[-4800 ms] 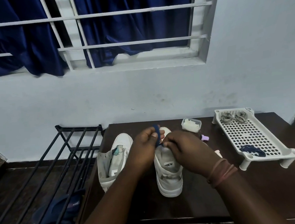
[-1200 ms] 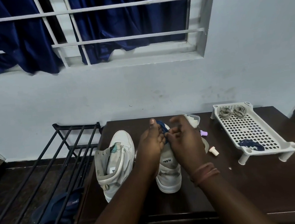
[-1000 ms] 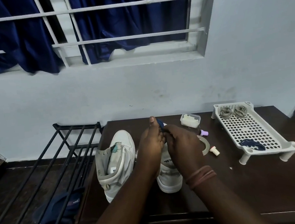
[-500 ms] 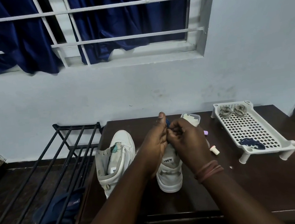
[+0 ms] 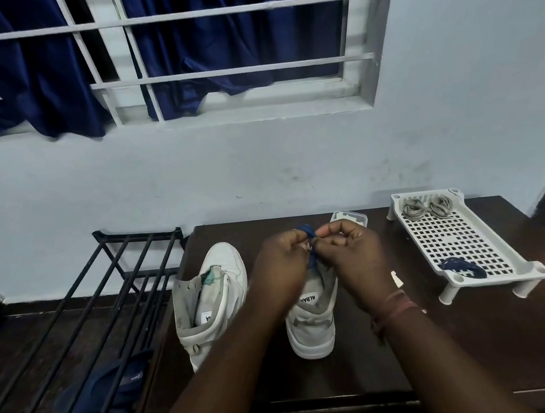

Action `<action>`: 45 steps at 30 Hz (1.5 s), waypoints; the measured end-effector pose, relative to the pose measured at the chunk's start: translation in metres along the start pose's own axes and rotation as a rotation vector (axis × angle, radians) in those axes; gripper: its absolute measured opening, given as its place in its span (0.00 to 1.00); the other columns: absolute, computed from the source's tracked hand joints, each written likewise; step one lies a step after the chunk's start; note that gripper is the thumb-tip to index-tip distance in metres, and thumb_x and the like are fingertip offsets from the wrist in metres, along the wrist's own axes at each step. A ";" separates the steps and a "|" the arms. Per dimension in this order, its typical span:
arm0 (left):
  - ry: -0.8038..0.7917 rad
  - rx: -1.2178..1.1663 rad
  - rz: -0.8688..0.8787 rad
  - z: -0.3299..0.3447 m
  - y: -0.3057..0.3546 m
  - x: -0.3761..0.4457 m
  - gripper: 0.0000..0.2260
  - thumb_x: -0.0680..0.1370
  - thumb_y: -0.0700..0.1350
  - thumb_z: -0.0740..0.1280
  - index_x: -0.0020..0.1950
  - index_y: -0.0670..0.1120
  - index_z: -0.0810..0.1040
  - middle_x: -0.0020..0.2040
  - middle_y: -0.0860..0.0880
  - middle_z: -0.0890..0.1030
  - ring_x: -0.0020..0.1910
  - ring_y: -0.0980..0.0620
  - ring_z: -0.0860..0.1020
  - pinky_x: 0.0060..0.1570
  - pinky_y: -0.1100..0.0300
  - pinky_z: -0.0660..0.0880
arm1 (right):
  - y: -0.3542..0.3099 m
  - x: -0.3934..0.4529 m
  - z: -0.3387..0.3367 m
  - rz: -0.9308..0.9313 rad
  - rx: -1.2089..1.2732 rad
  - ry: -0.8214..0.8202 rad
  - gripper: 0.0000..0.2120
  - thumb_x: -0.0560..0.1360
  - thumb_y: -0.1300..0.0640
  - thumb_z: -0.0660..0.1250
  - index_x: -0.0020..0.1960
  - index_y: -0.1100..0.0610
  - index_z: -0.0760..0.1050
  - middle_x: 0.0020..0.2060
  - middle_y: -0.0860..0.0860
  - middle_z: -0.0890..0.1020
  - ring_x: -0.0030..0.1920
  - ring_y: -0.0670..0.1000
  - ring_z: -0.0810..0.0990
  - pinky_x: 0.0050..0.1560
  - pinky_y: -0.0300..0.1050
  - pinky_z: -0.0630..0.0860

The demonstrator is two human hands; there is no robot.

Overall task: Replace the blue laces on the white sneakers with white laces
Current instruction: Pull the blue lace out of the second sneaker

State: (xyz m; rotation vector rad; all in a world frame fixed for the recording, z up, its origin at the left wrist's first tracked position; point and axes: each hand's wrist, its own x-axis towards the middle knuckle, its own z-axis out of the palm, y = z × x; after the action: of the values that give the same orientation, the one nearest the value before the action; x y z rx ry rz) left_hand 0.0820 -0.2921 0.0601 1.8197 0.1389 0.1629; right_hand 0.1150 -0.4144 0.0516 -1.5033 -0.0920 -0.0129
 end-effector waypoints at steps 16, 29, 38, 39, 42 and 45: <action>0.258 0.135 0.150 0.041 0.002 -0.029 0.09 0.82 0.41 0.57 0.47 0.45 0.76 0.37 0.53 0.78 0.36 0.54 0.76 0.39 0.54 0.73 | 0.014 -0.008 0.009 -0.225 -0.422 0.155 0.06 0.71 0.63 0.69 0.38 0.54 0.74 0.31 0.48 0.80 0.32 0.43 0.75 0.37 0.46 0.75; 0.247 -0.233 -0.078 0.032 0.009 -0.019 0.09 0.69 0.45 0.61 0.38 0.41 0.77 0.30 0.49 0.74 0.31 0.51 0.70 0.33 0.55 0.66 | 0.010 -0.013 0.016 -0.458 -0.686 0.185 0.08 0.71 0.65 0.66 0.37 0.56 0.69 0.28 0.47 0.74 0.30 0.47 0.71 0.32 0.43 0.63; 0.314 -0.429 -0.049 0.038 0.003 -0.026 0.02 0.76 0.42 0.72 0.44 0.45 0.84 0.38 0.46 0.85 0.40 0.49 0.85 0.45 0.53 0.81 | 0.002 0.006 -0.008 -0.215 -0.544 0.294 0.04 0.69 0.61 0.71 0.38 0.55 0.77 0.33 0.47 0.82 0.37 0.47 0.82 0.39 0.46 0.79; 0.353 -0.467 -0.027 0.037 0.005 -0.025 0.02 0.77 0.39 0.71 0.45 0.43 0.84 0.40 0.45 0.86 0.43 0.48 0.86 0.46 0.54 0.82 | 0.000 0.007 -0.009 -0.223 -0.567 0.298 0.03 0.69 0.61 0.71 0.38 0.55 0.78 0.33 0.47 0.82 0.38 0.47 0.82 0.39 0.46 0.79; 0.472 -0.262 0.064 0.028 -0.004 -0.016 0.05 0.76 0.42 0.73 0.51 0.48 0.81 0.48 0.52 0.85 0.49 0.53 0.83 0.49 0.56 0.81 | 0.001 0.004 -0.009 -0.206 -0.594 0.279 0.03 0.69 0.62 0.70 0.38 0.56 0.78 0.34 0.47 0.82 0.39 0.47 0.82 0.40 0.45 0.78; 0.319 -0.100 -0.035 0.019 -0.017 -0.002 0.22 0.74 0.47 0.77 0.66 0.53 0.75 0.62 0.58 0.78 0.59 0.60 0.77 0.60 0.58 0.75 | -0.001 0.002 -0.010 -0.199 -0.579 0.239 0.03 0.69 0.61 0.71 0.38 0.55 0.78 0.33 0.46 0.82 0.37 0.44 0.82 0.40 0.45 0.78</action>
State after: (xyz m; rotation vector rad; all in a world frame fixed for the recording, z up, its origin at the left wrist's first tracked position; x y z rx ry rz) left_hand 0.0834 -0.3059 0.0389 1.6807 0.3802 0.4277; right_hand 0.1180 -0.4243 0.0517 -2.0516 -0.0452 -0.4081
